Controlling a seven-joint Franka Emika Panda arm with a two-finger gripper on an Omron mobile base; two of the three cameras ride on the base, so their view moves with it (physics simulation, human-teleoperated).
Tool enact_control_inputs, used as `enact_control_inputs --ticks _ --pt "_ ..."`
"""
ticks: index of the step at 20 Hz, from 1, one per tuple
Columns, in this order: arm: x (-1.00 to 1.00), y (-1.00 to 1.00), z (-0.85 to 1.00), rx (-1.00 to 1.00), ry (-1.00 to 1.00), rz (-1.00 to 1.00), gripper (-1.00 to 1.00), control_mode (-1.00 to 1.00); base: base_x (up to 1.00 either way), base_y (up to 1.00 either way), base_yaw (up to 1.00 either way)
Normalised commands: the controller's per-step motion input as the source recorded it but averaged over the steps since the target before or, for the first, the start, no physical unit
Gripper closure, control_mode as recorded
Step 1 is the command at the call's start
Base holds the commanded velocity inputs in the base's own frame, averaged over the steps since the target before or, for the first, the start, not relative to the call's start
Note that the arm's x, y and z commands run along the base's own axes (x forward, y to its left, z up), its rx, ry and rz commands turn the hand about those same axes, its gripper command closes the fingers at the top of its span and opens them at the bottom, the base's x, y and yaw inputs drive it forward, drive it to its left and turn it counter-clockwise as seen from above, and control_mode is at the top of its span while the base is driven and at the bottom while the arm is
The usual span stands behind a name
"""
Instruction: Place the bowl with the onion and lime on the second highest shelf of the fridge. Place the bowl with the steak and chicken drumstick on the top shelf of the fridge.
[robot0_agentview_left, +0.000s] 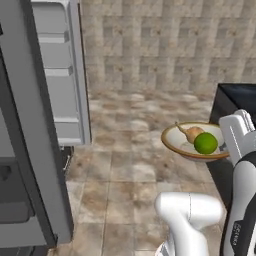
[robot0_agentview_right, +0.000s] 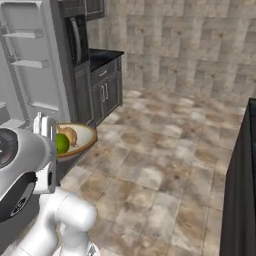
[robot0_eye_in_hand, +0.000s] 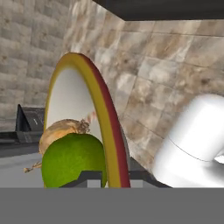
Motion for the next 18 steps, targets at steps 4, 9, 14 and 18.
enact_control_inputs --ticks 4,9,14,18 --pt "0.0 0.0 0.0 0.0 0.0 0.0 1.0 1.0 1.0 -0.58 0.0" --pt "0.0 0.0 0.0 0.0 0.0 0.0 1.0 1.0 0.97 -0.52 0.21" --pt "0.0 0.0 0.0 0.0 0.0 0.0 1.0 1.0 0.41 -0.38 0.78" --pt "0.0 0.0 0.0 0.0 0.0 0.0 1.0 1.0 0.01 -0.31 0.96"
